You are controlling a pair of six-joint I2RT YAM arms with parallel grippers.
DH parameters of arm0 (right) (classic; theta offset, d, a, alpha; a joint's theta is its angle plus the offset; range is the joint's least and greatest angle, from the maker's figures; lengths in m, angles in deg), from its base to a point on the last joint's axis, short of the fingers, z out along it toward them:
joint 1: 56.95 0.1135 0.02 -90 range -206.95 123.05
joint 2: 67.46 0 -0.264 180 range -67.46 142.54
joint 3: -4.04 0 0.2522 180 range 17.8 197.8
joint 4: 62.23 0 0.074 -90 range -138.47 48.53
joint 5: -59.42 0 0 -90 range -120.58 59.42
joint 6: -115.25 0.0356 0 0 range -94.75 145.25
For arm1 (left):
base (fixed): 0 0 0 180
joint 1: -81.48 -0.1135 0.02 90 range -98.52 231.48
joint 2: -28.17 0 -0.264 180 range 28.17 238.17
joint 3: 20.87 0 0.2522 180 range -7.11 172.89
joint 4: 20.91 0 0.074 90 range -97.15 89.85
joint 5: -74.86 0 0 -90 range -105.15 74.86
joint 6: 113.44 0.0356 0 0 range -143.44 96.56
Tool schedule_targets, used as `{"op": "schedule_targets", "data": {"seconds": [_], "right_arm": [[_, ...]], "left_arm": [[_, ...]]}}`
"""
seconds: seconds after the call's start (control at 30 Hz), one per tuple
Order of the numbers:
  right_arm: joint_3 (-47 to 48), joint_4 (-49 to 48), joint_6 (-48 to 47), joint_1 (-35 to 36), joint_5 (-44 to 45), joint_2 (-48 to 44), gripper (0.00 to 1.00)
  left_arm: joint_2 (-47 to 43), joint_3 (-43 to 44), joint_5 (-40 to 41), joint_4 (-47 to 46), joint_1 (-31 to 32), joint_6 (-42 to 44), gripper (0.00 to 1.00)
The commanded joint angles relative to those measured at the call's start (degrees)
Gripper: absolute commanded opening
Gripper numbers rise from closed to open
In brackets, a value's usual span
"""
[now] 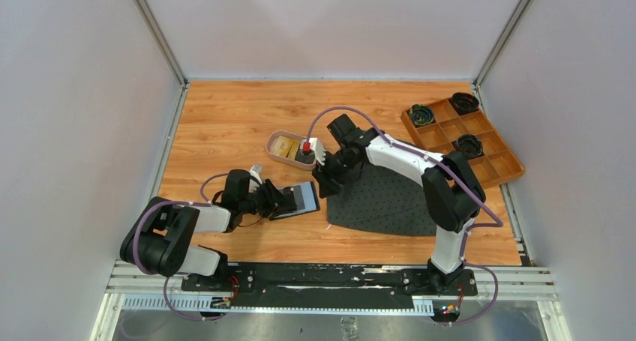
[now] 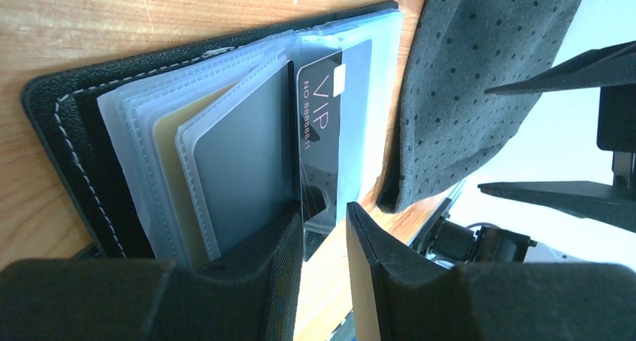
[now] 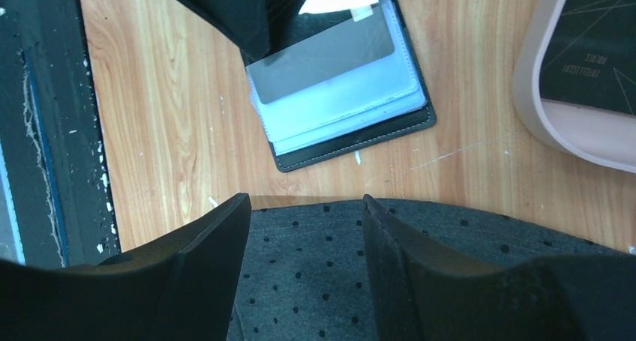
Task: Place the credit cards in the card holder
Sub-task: Insert the credit card into the card holder.
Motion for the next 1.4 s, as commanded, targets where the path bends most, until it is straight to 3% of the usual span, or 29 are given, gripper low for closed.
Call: {"op": "schedule_targets", "data": {"seconds": [0.0, 0.57, 1.07, 1.37], "right_arm": [[-1.68, 2.63, -3.39, -0.70, -3.17, -2.39, 0.60], [-1.63, 1.11, -0.21, -0.79, -11.77, -3.39, 0.56], [-1.98, -0.01, 1.87, -1.00, -11.90, -3.17, 0.53], [-2.87, -6.29, 12.44, -1.47, -12.68, -2.34, 0.47]], "left_arm": [[0.91, -1.06, 2.13, 5.07, 0.43, 3.17, 0.34], [0.35, -1.00, 1.54, 5.07, 0.43, 5.19, 0.41], [-1.27, -0.87, 0.56, 5.07, 0.43, 6.69, 0.53], [-2.42, -1.24, 0.59, 5.07, 0.41, 7.65, 0.57]]}}
